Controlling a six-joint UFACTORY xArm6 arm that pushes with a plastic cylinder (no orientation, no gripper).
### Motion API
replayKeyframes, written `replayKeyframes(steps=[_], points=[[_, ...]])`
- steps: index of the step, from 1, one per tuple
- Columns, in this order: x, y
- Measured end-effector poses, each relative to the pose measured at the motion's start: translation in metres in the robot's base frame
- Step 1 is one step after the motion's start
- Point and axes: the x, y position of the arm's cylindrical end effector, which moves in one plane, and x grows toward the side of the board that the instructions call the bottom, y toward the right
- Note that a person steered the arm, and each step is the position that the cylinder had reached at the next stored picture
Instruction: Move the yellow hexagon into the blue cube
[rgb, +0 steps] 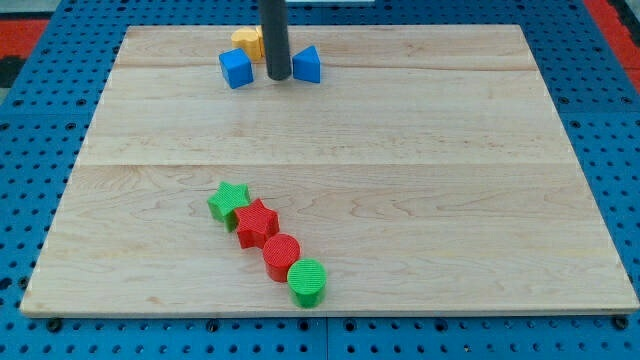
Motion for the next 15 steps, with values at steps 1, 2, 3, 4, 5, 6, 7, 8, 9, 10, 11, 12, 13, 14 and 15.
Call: replayKeyframes(steps=[1, 2, 3, 4, 5, 6, 7, 8, 9, 10, 11, 12, 13, 14, 15], points=[[0.016, 0.073], [-0.024, 0.066], [-0.041, 0.024], [-0.062, 0.015], [-0.103, 0.056], [-0.117, 0.018], [-0.114, -0.047], [-0.113, -0.050], [-0.093, -0.062], [-0.093, -0.049], [-0.087, -0.050], [-0.078, -0.054], [-0.109, -0.101], [-0.101, -0.162], [-0.092, -0.124]])
